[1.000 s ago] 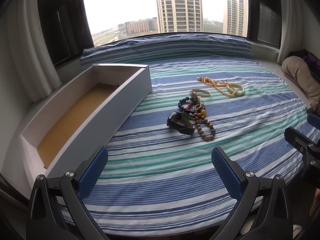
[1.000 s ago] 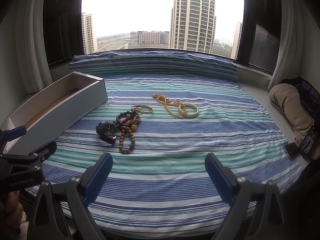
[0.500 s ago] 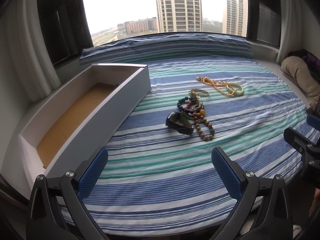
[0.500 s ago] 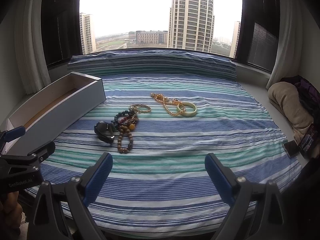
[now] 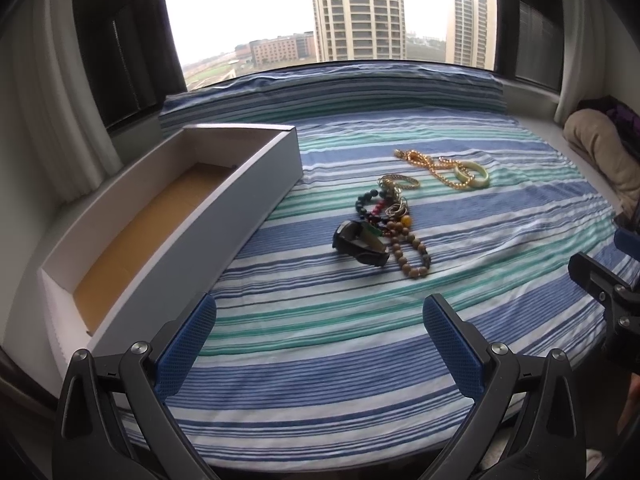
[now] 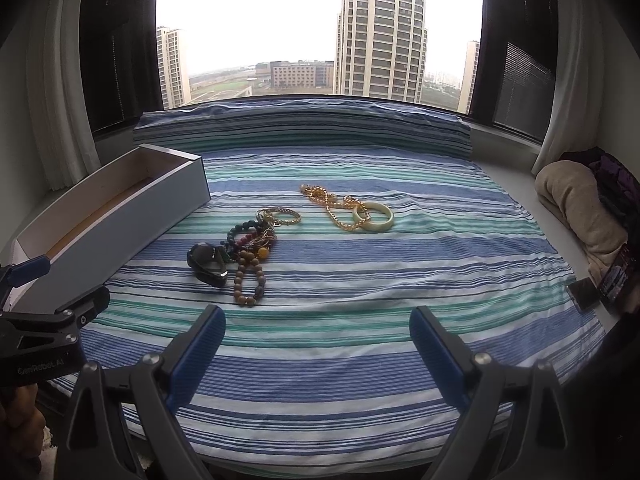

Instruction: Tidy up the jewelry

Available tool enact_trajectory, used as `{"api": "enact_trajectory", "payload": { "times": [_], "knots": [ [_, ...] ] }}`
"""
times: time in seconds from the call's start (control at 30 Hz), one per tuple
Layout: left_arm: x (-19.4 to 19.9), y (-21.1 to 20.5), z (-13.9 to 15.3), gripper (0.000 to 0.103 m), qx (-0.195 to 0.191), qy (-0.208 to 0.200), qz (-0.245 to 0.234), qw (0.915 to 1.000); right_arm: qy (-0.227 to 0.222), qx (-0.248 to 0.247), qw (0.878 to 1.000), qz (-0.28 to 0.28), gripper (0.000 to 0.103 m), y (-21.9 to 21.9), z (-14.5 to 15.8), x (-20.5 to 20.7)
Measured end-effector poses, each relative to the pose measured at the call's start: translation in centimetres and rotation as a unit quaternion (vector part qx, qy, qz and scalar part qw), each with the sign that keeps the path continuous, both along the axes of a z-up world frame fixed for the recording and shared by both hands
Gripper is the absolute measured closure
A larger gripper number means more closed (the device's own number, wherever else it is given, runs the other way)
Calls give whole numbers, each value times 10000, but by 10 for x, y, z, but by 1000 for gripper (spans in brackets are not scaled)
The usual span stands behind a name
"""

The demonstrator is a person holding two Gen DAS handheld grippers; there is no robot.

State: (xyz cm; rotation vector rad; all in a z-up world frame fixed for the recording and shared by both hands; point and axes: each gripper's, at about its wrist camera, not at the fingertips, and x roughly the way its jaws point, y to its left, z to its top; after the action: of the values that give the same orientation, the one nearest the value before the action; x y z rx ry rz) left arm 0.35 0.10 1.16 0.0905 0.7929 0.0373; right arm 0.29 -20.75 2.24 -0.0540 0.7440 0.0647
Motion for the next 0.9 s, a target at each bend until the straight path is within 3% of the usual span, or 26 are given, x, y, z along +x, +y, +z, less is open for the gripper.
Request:
{"api": "enact_trajectory", "payload": {
  "times": [0.7, 0.9],
  "knots": [
    [11, 1, -8, 0, -43, 201, -12, 9998, 126, 4, 9999, 39, 8, -1, -7, 5],
    [27, 19, -17, 0, -493, 483, 81, 9976, 163, 76, 9998, 33, 8, -6, -10, 6]
  ]
}}
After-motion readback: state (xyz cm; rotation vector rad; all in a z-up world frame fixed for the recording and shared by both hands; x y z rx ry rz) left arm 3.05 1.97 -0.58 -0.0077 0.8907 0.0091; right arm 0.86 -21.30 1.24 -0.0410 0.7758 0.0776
